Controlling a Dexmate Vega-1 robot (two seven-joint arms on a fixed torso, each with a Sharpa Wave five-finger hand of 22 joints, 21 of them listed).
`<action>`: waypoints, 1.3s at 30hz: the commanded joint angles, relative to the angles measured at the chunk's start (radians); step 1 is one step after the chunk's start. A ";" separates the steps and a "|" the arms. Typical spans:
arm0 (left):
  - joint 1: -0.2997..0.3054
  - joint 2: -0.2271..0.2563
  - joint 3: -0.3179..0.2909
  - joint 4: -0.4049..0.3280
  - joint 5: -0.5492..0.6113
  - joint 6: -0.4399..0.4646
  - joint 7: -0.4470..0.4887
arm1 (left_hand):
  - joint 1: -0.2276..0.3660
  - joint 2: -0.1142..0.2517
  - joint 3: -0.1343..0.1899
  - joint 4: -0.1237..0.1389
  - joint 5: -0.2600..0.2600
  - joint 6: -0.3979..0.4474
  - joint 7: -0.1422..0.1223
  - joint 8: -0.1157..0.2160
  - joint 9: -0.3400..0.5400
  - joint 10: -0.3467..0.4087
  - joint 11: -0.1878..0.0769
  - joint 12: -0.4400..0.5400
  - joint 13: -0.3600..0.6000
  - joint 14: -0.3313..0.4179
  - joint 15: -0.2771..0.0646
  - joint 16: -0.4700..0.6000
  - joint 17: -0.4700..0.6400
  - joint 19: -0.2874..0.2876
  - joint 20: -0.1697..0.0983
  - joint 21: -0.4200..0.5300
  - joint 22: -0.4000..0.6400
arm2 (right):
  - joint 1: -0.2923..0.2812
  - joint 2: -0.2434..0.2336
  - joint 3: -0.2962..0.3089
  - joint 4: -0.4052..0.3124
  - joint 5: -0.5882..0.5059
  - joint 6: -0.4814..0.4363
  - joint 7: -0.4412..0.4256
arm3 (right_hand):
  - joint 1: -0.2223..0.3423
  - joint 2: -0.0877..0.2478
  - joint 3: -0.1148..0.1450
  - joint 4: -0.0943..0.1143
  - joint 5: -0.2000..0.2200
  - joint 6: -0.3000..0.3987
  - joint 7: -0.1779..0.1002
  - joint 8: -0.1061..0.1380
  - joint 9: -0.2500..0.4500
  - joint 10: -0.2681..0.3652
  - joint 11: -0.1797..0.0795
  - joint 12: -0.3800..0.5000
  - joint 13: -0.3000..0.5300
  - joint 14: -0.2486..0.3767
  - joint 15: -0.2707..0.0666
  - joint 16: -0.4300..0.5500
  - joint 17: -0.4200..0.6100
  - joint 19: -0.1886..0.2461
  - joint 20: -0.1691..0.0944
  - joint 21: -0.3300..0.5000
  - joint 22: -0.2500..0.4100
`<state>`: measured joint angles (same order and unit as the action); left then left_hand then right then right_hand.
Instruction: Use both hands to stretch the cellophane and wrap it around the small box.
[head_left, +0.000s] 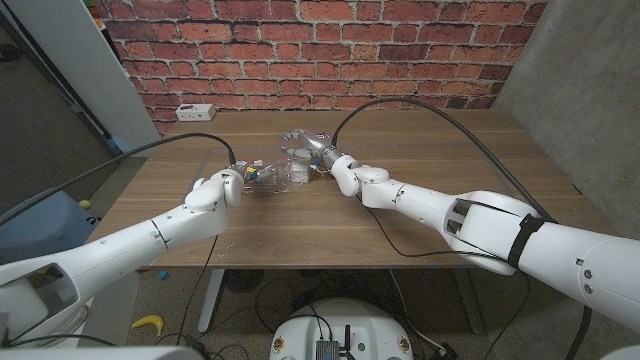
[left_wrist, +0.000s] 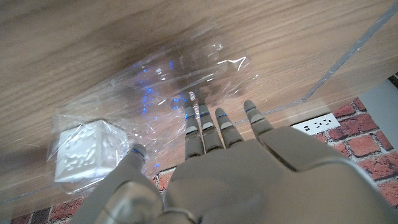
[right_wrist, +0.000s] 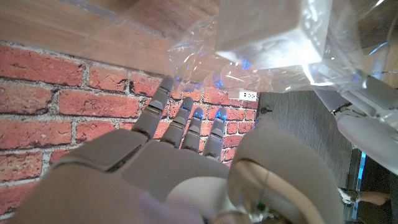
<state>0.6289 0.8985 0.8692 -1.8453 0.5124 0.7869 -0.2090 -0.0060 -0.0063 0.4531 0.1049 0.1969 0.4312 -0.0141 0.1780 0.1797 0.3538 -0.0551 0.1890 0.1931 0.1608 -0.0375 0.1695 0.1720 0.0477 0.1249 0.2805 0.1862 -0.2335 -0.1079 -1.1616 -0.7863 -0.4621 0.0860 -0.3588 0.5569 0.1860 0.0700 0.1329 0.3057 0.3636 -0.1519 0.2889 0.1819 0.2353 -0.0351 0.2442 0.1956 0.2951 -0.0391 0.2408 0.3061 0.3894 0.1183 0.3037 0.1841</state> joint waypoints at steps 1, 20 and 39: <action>-0.021 -0.019 0.008 0.022 0.027 -0.015 -0.031 | 0.005 -0.011 -0.004 0.003 0.008 0.010 0.001 0.005 0.001 -0.003 -0.003 0.006 0.004 -0.004 -0.038 0.008 0.003 0.000 -0.003 -0.002 0.001 | 0.060 -0.030 0.008 0.088 0.085 0.240 0.207 | 0.053 -0.007 0.058 -0.042 0.001 0.027 -0.014 -0.014 0.002 0.002 0.002 -0.014 0.000 -0.033 -0.054 -0.023 -0.019 -0.015 -0.015 -0.017 0.001; -0.035 -0.040 0.014 0.022 0.059 -0.005 -0.054 | 0.010 -0.008 -0.009 0.010 0.011 -0.004 -0.001 0.003 0.001 -0.009 -0.005 0.007 0.002 -0.003 -0.037 0.010 0.002 0.002 -0.005 -0.006 0.001 | 0.048 -0.166 -0.049 -0.120 -0.077 0.092 0.401 | -0.076 -0.028 0.046 0.008 0.009 -0.122 -0.056 -0.103 0.006 -0.084 -0.001 -0.054 0.003 -0.097 -0.036 -0.031 -0.037 -0.026 -0.062 -0.047 0.000; -0.059 -0.059 0.029 0.042 0.080 -0.001 -0.084 | 0.014 -0.005 -0.014 0.015 0.014 -0.019 -0.001 0.002 0.001 -0.020 -0.001 0.006 0.001 -0.005 -0.040 0.010 0.001 0.005 -0.005 -0.011 0.001 | 0.074 -0.138 -0.076 -0.061 -0.132 0.091 0.417 | -0.084 -0.046 0.064 -0.025 0.021 -0.206 -0.024 -0.112 0.007 -0.104 -0.014 -0.053 0.003 0.052 -0.062 0.014 -0.060 0.063 -0.075 -0.032 -0.001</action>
<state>0.5805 0.8485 0.8915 -1.8115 0.5804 0.7810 -0.2782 -0.0021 -0.0100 0.4407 0.1173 0.2036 0.4172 -0.0176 0.1759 0.1765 0.3399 -0.0587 0.1888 0.1907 0.1609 -0.0375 0.1742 0.1723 0.0516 0.1213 0.2730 0.1863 -0.1689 -0.2516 -1.2261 -0.8595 -0.5662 0.1866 0.0414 0.4489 0.1538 0.1176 0.1317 0.3186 0.1704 -0.1765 0.1783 0.1841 0.1371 -0.0463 0.1886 0.1951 0.3360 -0.0376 0.2517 0.2459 0.4417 0.0412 0.2637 0.1791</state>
